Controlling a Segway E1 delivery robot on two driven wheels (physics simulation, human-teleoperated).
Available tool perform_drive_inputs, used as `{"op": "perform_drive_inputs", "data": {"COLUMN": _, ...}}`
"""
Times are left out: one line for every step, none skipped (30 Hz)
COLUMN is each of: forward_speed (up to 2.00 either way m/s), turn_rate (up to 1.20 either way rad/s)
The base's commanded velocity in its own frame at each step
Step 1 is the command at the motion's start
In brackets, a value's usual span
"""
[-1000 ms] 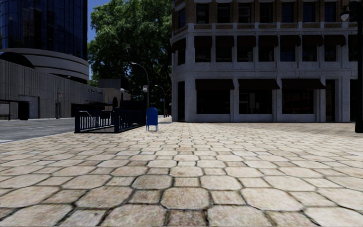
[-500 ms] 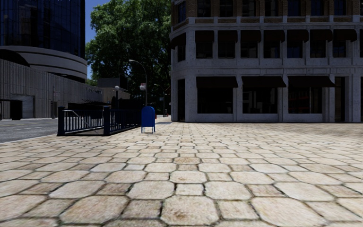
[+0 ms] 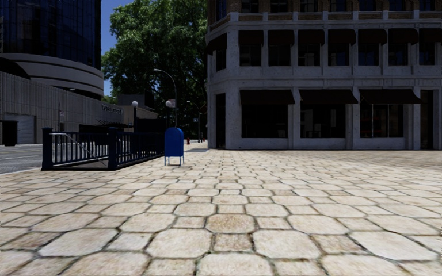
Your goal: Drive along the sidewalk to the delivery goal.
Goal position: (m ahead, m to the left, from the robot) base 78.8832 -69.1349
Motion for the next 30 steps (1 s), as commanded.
{"op": "perform_drive_inputs", "data": {"forward_speed": 2.0, "turn_rate": 0.0}}
{"op": "perform_drive_inputs", "data": {"forward_speed": 2.0, "turn_rate": 0.0}}
{"op": "perform_drive_inputs", "data": {"forward_speed": 2.0, "turn_rate": 0.0}}
{"op": "perform_drive_inputs", "data": {"forward_speed": 2.0, "turn_rate": 0.0}}
{"op": "perform_drive_inputs", "data": {"forward_speed": 2.0, "turn_rate": 0.0}}
{"op": "perform_drive_inputs", "data": {"forward_speed": 2.0, "turn_rate": 0.0}}
{"op": "perform_drive_inputs", "data": {"forward_speed": 2.0, "turn_rate": 0.0}}
{"op": "perform_drive_inputs", "data": {"forward_speed": 2.0, "turn_rate": 0.0}}
{"op": "perform_drive_inputs", "data": {"forward_speed": 2.0, "turn_rate": 0.0}}
{"op": "perform_drive_inputs", "data": {"forward_speed": 2.0, "turn_rate": 0.0}}
{"op": "perform_drive_inputs", "data": {"forward_speed": 2.0, "turn_rate": 0.0}}
{"op": "perform_drive_inputs", "data": {"forward_speed": 2.0, "turn_rate": 0.0}}
{"op": "perform_drive_inputs", "data": {"forward_speed": 2.0, "turn_rate": 0.0}}
{"op": "perform_drive_inputs", "data": {"forward_speed": 2.0, "turn_rate": 0.0}}
{"op": "perform_drive_inputs", "data": {"forward_speed": 2.0, "turn_rate": 0.0}}
{"op": "perform_drive_inputs", "data": {"forward_speed": 2.0, "turn_rate": 0.0}}
{"op": "perform_drive_inputs", "data": {"forward_speed": 2.0, "turn_rate": 0.0}}
{"op": "perform_drive_inputs", "data": {"forward_speed": 2.0, "turn_rate": 0.0}}
{"op": "perform_drive_inputs", "data": {"forward_speed": 2.0, "turn_rate": 0.0}}
{"op": "perform_drive_inputs", "data": {"forward_speed": 2.0, "turn_rate": 0.0}}
{"op": "perform_drive_inputs", "data": {"forward_speed": 2.0, "turn_rate": 0.0}}
{"op": "perform_drive_inputs", "data": {"forward_speed": 2.0, "turn_rate": 0.0}}
{"op": "perform_drive_inputs", "data": {"forward_speed": 2.0, "turn_rate": 0.0}}
{"op": "perform_drive_inputs", "data": {"forward_speed": 2.0, "turn_rate": 0.0}}
{"op": "perform_drive_inputs", "data": {"forward_speed": 2.0, "turn_rate": 0.0}}
{"op": "perform_drive_inputs", "data": {"forward_speed": 2.0, "turn_rate": 0.0}}
{"op": "perform_drive_inputs", "data": {"forward_speed": 2.0, "turn_rate": 0.0}}
{"op": "perform_drive_inputs", "data": {"forward_speed": 2.0, "turn_rate": 0.0}}
{"op": "perform_drive_inputs", "data": {"forward_speed": 2.0, "turn_rate": 0.0}}
{"op": "perform_drive_inputs", "data": {"forward_speed": 2.0, "turn_rate": 0.0}}
